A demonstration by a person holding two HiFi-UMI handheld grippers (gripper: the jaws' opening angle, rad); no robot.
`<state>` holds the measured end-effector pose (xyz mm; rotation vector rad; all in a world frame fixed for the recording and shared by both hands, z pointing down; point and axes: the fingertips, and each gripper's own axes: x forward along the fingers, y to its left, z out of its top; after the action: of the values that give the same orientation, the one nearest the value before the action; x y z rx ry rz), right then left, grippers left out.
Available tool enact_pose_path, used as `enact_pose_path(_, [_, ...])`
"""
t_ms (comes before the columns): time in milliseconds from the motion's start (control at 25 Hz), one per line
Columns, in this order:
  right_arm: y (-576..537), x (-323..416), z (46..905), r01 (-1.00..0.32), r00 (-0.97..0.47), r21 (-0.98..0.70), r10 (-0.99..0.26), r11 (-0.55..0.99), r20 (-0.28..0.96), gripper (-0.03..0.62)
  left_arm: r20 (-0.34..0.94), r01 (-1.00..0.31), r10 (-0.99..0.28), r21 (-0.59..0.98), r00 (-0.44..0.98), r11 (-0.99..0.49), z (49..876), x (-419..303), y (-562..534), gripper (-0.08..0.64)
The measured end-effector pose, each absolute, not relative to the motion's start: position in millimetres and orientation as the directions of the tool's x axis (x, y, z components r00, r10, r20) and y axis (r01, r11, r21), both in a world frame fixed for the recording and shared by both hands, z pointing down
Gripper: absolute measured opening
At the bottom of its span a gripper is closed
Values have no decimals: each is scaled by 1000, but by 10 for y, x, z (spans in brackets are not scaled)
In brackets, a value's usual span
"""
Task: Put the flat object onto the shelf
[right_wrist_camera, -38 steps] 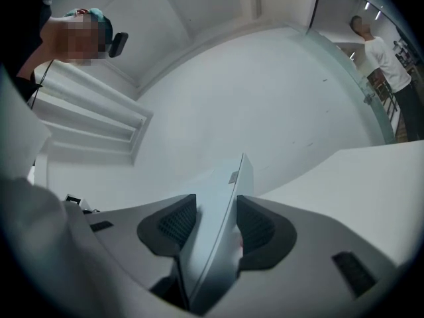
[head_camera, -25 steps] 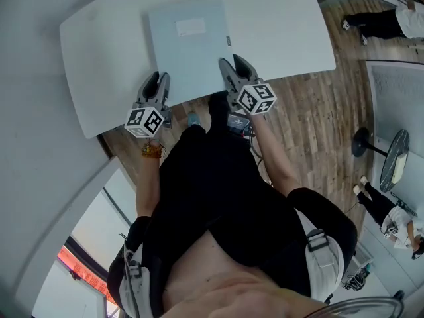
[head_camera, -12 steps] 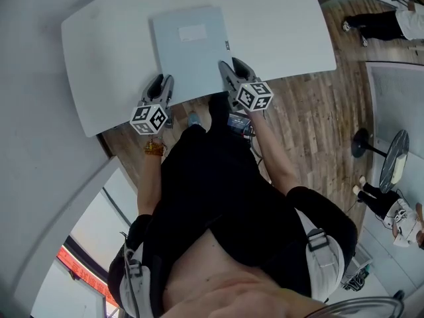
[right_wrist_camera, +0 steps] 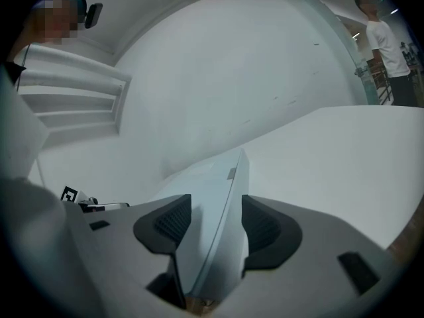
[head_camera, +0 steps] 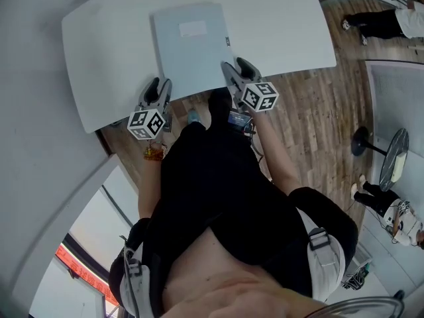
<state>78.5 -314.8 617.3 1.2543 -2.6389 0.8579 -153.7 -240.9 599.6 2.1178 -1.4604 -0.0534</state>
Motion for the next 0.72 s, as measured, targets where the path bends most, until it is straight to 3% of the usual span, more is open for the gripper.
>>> enact_pose_path(720, [-2855, 732, 6305, -747, -662, -441, -621, 497, 420, 225, 342, -841, -827, 476, 445, -256, 6143, -1357, -2220, 153])
